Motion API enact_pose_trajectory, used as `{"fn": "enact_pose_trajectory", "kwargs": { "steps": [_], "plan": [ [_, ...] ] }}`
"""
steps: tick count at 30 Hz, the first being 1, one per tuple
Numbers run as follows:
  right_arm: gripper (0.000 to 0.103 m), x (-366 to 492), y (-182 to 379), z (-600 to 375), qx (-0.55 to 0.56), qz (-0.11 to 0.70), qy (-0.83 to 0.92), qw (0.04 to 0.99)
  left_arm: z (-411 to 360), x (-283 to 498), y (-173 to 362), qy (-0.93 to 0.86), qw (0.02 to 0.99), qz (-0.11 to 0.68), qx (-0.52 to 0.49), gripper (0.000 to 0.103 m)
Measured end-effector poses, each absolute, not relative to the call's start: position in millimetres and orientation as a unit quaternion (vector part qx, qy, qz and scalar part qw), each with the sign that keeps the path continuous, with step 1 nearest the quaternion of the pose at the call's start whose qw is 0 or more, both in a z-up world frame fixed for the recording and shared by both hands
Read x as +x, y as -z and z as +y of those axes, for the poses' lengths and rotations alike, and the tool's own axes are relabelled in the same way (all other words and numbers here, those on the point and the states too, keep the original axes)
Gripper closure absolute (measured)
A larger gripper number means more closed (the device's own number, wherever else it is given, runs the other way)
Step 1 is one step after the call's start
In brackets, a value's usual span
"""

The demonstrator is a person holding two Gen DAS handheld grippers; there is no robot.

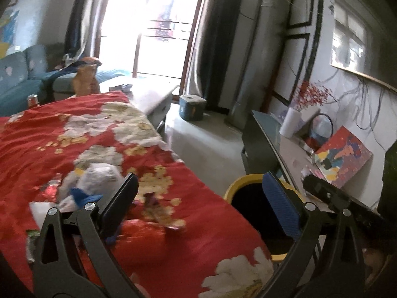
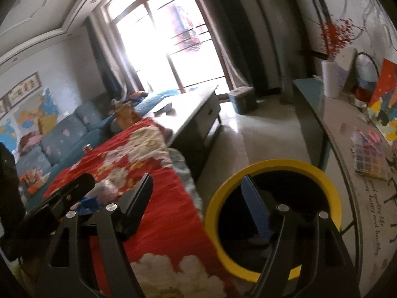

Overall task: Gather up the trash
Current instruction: 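Open the right tool over the bin while the left tool releases its glove, then grasp the white plastic bag with the left tool while the right tool grasps the red bag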

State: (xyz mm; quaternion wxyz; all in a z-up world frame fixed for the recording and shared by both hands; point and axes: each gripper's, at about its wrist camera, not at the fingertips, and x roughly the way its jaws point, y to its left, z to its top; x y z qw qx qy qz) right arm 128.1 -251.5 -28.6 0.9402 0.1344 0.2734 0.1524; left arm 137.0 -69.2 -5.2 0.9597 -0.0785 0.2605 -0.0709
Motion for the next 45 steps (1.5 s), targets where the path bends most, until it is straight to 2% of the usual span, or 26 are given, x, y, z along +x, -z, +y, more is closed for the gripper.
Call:
{"fn": "enact_pose_trajectory", "kwargs": {
  "steps": [28,45],
  "plan": [
    [0.029,90.3,32.1,-132.3,0.047,0.298,-0.283,0.91,57.8,86.8,6.9,-0.045,0.958,0.251,-0.135,0.011],
    [0.029,85.3,47.6,-80.7,-0.013,0.306,-0.319,0.897,107.3,73.5,26.3,-0.051,0.941,0.294,-0.157,0.011]
  ]
}}
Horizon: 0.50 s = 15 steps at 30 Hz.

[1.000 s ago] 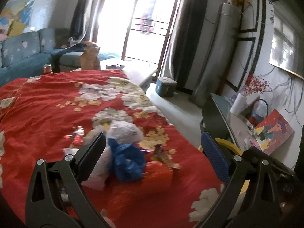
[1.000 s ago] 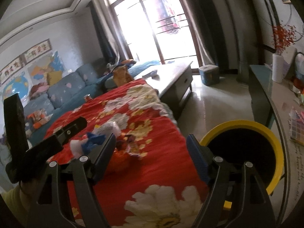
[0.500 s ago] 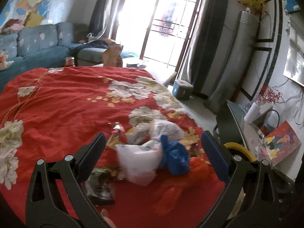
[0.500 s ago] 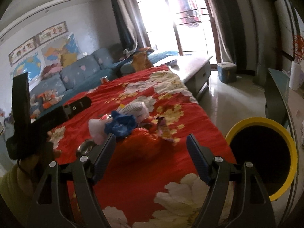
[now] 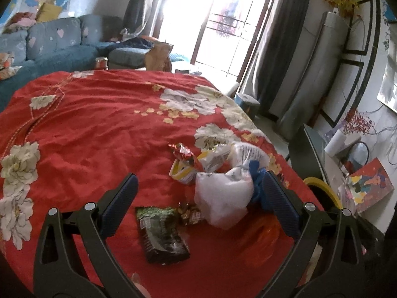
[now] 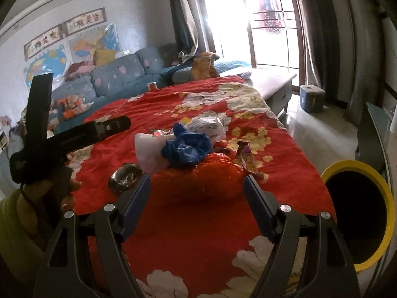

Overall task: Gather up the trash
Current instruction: 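Grasp the white plastic bag with the left tool while the right tool grasps the red bag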

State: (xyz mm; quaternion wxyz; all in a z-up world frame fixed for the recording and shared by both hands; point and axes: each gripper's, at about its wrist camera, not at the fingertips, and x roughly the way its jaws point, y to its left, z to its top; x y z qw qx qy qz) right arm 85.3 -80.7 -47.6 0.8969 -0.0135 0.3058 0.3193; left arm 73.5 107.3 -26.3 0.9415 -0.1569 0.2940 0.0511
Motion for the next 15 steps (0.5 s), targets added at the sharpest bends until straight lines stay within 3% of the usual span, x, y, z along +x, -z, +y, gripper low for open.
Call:
{"fn": "enact_pose_trajectory", "kwargs": {
  "steps": [4,6,13,15],
  "plan": [
    [0.031,99.6,60.5,-74.8,-0.024,0.317,-0.31,0.896,112.7,79.8,38.2,-0.025,0.931,0.314,-0.185,0.012],
    [0.04,106.3,68.1,-71.5,-0.033,0.326,-0.307,0.893,113.7,83.6,43.3,-0.016,0.926,0.321,-0.197,0.018],
    [0.054,123.0,82.7,-65.5,-0.04,0.341,-0.311,0.886,108.3,97.1,55.4,0.018,0.916,0.34,-0.214,0.025],
    [0.069,124.3,88.0,-64.4,-0.038,0.348,-0.324,0.879,106.7,100.2,58.5,0.024,0.913,0.344,-0.219,0.032]
  ]
}}
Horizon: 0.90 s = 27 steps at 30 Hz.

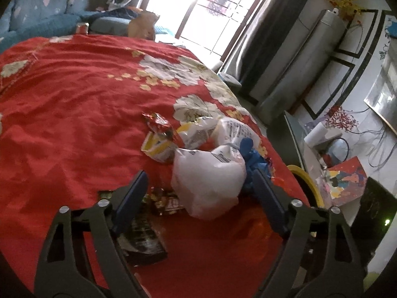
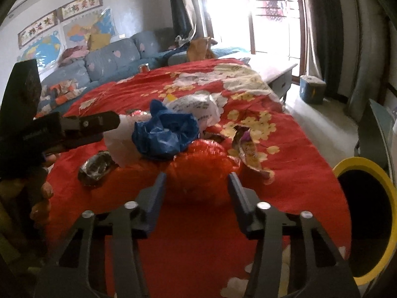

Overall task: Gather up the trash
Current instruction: 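Grasp the white plastic bag with the left tool while the right tool grasps the red bag, then carry the white bag and red bag together over the yellow-rimmed bin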

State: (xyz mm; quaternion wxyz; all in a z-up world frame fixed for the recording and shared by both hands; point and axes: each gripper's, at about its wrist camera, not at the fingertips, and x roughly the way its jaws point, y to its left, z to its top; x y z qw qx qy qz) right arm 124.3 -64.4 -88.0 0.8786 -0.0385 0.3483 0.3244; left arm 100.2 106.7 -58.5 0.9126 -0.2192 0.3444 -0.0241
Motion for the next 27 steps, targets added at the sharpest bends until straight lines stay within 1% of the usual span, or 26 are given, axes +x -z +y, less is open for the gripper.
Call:
{"fn": "enact_pose_trajectory", "kwargs": {
  "steps": [1,3,6,7,10,14,23,27],
  "plan": [
    [0.072,122.5,89.3,-63.8,-0.039,0.348,-0.328,0.877,105.8,101.6,60.5,0.028,0.911,0.347,-0.221,0.034],
    [0.082,118.0,89.4,-65.6,-0.038,0.346,-0.334,0.876,103.2,103.6,63.6,0.037,0.908,0.352,-0.223,0.043],
    [0.089,111.8,87.6,-72.7,-0.029,0.345,-0.34,0.875,100.9,105.2,67.1,0.044,0.905,0.357,-0.226,0.05],
    [0.089,111.0,87.2,-74.6,-0.024,0.346,-0.341,0.874,100.9,105.7,67.7,0.045,0.904,0.358,-0.228,0.051],
    [0.091,106.5,86.0,-79.6,-0.011,0.35,-0.349,0.869,99.4,103.6,65.4,0.045,0.907,0.353,-0.223,0.061],
    [0.091,97.0,82.1,-79.7,-0.01,0.348,-0.364,0.864,97.9,98.1,55.4,0.047,0.914,0.338,-0.217,0.068],
    [0.092,83.4,68.8,-80.0,-0.01,0.333,-0.38,0.863,95.6,82.6,17.4,0.055,0.935,0.289,-0.198,0.069],
    [0.092,83.1,60.4,-87.5,-0.001,0.323,-0.372,0.87,94.8,79.5,8.4,0.055,0.94,0.277,-0.192,0.069]
  ]
}}
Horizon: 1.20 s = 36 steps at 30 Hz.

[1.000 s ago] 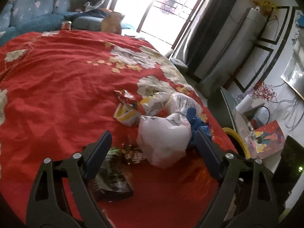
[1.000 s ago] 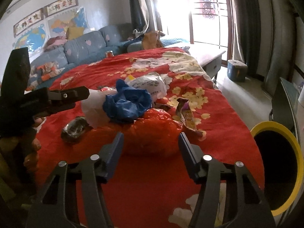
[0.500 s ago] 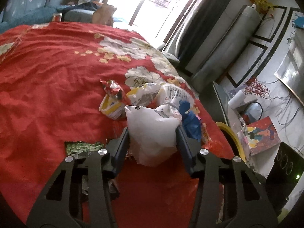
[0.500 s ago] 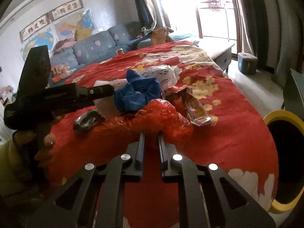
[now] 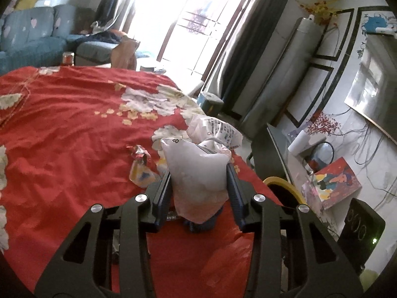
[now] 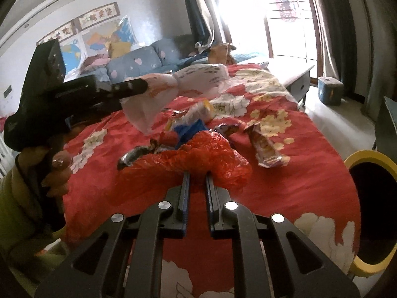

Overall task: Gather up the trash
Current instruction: 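Carry the white bag and red bag together over the yellow-rimmed bin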

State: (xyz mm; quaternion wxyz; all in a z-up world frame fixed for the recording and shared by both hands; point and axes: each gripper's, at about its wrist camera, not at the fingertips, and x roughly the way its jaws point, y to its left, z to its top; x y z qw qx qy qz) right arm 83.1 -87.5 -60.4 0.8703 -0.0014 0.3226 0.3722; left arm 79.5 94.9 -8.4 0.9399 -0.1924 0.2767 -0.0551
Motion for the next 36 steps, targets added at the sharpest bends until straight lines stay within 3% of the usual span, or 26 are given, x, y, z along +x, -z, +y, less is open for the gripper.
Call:
{"fn": "enact_pose_trajectory", "kwargs": {
  "steps": [36],
  "plan": [
    [0.092,110.6,23.2,-168.7,0.067,0.272,-0.24,0.929,47.8,65.1,-9.6,0.104,0.944,0.268,-0.161,0.069]
  ]
}}
